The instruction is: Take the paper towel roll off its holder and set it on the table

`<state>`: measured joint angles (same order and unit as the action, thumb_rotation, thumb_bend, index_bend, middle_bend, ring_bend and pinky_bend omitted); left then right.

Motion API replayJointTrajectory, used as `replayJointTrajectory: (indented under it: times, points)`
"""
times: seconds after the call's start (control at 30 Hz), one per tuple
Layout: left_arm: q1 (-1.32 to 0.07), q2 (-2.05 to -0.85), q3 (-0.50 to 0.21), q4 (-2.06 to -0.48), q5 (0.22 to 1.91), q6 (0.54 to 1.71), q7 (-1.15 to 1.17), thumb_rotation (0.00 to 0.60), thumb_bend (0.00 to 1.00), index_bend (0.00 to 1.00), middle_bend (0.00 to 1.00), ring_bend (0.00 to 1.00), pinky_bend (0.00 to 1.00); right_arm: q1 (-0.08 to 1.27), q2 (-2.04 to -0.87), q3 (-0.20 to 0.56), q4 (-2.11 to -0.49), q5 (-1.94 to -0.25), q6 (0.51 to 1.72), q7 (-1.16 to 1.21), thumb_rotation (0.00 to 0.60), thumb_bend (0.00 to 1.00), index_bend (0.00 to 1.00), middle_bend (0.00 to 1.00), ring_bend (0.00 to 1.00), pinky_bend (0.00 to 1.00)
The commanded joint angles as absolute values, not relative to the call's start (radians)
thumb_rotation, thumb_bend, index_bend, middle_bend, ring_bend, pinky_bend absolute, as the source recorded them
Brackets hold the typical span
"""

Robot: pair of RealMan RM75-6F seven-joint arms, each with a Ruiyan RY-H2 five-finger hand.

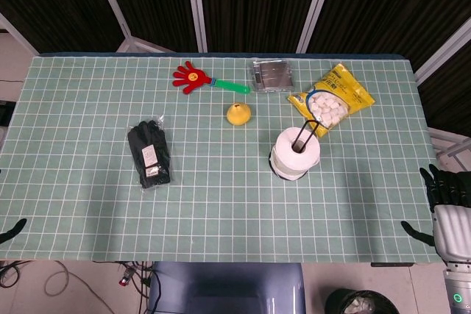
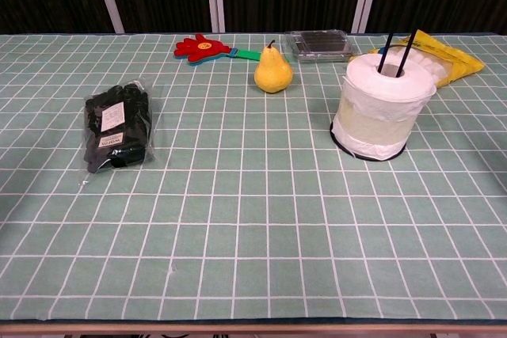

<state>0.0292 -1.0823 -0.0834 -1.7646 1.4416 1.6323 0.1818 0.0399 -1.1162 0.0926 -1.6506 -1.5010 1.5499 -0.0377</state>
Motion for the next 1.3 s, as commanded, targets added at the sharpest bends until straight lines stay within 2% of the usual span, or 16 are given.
replayJointTrajectory:
  times: [0.03,0.37,0.43,0.6,0.8,1.1,1.3]
  points:
    - [0.034,-1.081,-0.08,-1.769,1.453,1.642,0.183,0.6,0.12,0.12,0.0,0.0,0.0,0.039,-1.115,0.09,-1.657,-1.504,1.549,-0.029,0.6,0.0,0.0,0.0,0.0,0.0]
    - [0.03,-1.084,-0.08,-1.768,1.445,1.632,0.187,0.6,0.12,0.12,0.0,0.0,0.0,0.039,-1.122,0.092,-1.699,-1.453,1.51,0.047,0.6,0.0,0.0,0.0,0.0,0.0]
    - [0.028,-1.085,-0.079,-1.769,1.442,1.626,0.191,0.6,0.12,0.12,0.0,0.0,0.0,0.047,-1.13,0.099,-1.735,-1.418,1.465,0.161,0.6,0.0,0.0,0.0,0.0,0.0]
    - [0.027,-1.086,-0.082,-1.77,1.437,1.626,0.193,0.6,0.12,0.12,0.0,0.0,0.0,0.13,-1.136,0.154,-1.778,-1.315,1.261,0.483,0.6,0.0,0.0,0.0,0.0,0.0]
    - [0.027,-1.086,-0.084,-1.77,1.432,1.625,0.192,0.6,0.12,0.12,0.0,0.0,0.0,0.227,-1.169,0.227,-1.743,-1.21,1.056,0.731,0.6,0.0,0.0,0.0,0.0,0.0]
    - [0.025,-1.087,-0.084,-1.768,1.429,1.62,0.197,0.6,0.12,0.12,0.0,0.0,0.0,0.305,-1.316,0.272,-1.641,-1.082,0.971,0.73,0.6,0.0,0.0,0.0,0.0,0.0]
    - [0.023,-1.091,-0.085,-1.768,1.425,1.618,0.208,0.6,0.12,0.12,0.0,0.0,0.0,0.338,-1.434,0.29,-1.553,-1.052,0.989,0.694,0.6,0.0,0.0,0.0,0.0,0.0]
